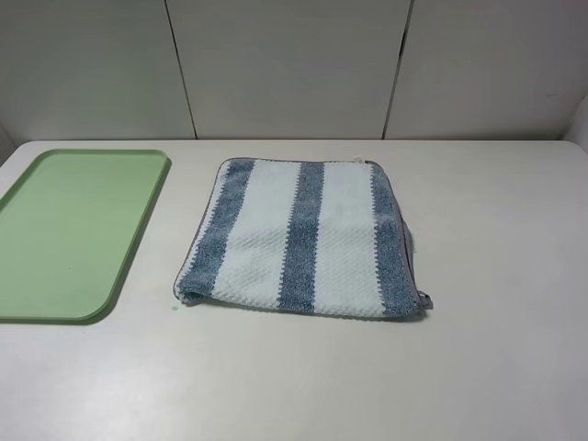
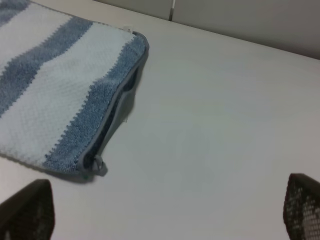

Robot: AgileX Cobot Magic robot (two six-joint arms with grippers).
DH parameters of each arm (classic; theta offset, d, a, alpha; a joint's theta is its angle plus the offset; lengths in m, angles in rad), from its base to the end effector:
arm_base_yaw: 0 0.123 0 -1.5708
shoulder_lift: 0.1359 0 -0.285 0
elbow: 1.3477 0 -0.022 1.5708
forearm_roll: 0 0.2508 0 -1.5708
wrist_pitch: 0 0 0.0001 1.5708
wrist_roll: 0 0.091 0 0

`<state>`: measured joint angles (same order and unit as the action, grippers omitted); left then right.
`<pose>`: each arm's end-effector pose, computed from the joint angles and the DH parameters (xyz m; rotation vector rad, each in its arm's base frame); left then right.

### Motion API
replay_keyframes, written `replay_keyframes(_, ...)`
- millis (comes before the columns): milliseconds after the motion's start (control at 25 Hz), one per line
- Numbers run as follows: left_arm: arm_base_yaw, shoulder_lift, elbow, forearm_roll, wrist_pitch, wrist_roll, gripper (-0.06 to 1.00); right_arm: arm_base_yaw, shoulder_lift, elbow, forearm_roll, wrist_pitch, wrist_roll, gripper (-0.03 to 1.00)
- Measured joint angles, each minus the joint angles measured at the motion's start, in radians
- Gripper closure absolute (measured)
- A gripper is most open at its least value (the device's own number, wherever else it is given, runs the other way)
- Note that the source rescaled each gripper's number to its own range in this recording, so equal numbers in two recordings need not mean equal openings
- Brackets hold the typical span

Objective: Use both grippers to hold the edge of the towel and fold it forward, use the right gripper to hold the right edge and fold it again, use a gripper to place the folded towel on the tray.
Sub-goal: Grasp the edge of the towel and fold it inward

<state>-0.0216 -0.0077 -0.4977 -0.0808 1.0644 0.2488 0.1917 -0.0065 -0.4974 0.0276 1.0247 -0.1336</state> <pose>-0.0062 -0.0063 0.2765 0.2791 2.0211 0.0456 -0.0044 0.0013 0.2795 -0.3254 1.9782 0.0700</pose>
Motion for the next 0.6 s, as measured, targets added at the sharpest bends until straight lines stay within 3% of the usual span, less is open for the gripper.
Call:
replay_keyframes(280,0.000,0.002,0.000,-0.002,0.000,0.000,-0.05,0.000,0.000,0.000,0.000,0.000,0.007,-0.03)
replay_keyframes(600,0.000,0.167,0.000,-0.015,0.003,0.039,-0.05,0.000,0.000,0.000,0.000,0.000,0.010,-0.03)
